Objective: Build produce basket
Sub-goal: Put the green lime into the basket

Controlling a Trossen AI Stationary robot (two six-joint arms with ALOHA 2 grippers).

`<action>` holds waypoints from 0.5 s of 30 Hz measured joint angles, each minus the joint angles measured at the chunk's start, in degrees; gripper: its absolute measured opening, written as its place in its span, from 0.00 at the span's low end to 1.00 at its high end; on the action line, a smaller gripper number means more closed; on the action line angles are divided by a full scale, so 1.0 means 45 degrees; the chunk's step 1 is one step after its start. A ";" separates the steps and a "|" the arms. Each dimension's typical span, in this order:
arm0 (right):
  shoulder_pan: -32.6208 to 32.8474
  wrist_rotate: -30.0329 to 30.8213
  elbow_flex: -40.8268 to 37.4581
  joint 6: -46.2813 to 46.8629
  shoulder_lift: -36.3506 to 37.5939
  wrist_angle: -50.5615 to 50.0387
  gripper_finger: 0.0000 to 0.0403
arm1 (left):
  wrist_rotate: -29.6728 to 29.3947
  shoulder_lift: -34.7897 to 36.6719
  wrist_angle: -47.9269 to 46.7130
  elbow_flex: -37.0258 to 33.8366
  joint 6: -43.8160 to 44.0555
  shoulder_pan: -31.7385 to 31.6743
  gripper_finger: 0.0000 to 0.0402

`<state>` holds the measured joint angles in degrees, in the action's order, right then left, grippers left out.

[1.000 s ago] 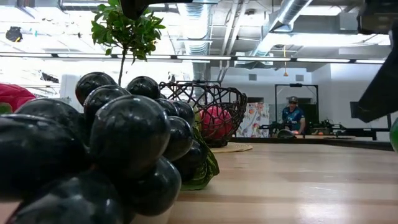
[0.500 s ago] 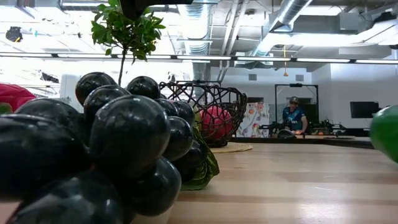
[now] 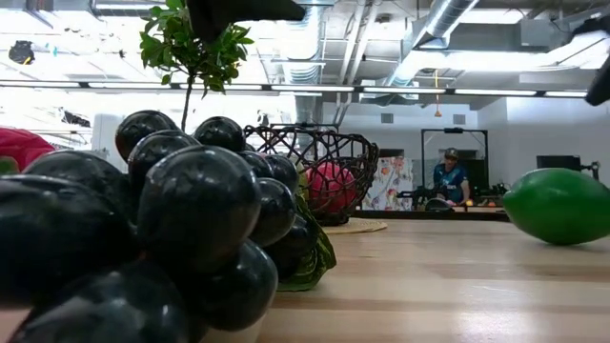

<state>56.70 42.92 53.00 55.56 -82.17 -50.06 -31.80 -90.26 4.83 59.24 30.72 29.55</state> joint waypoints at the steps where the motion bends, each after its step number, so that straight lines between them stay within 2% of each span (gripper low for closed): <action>1: -0.0173 -0.0022 -0.0290 -0.0375 0.0393 0.0282 0.91 | 0.0000 0.0000 0.0001 0.0000 -0.0001 -0.0022 0.77; 5: -0.1087 -0.0104 -0.1760 -0.1578 0.1697 0.1717 0.89 | -0.0089 0.0000 0.0153 0.0000 -0.0005 -0.0169 0.77; 9: -0.2381 0.0064 -0.3525 -0.1694 0.2846 0.3363 0.89 | -0.0091 -0.0002 0.0254 0.0000 -0.0005 -0.0290 0.77; 15: -0.3509 -0.0047 -0.5221 -0.1791 0.3555 0.5398 0.88 | -0.0017 0.0000 0.0253 0.0000 -0.0005 -0.0289 0.77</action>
<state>40.91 42.71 29.51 47.50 -66.18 -25.77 -31.87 -90.26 5.97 59.24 30.70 28.25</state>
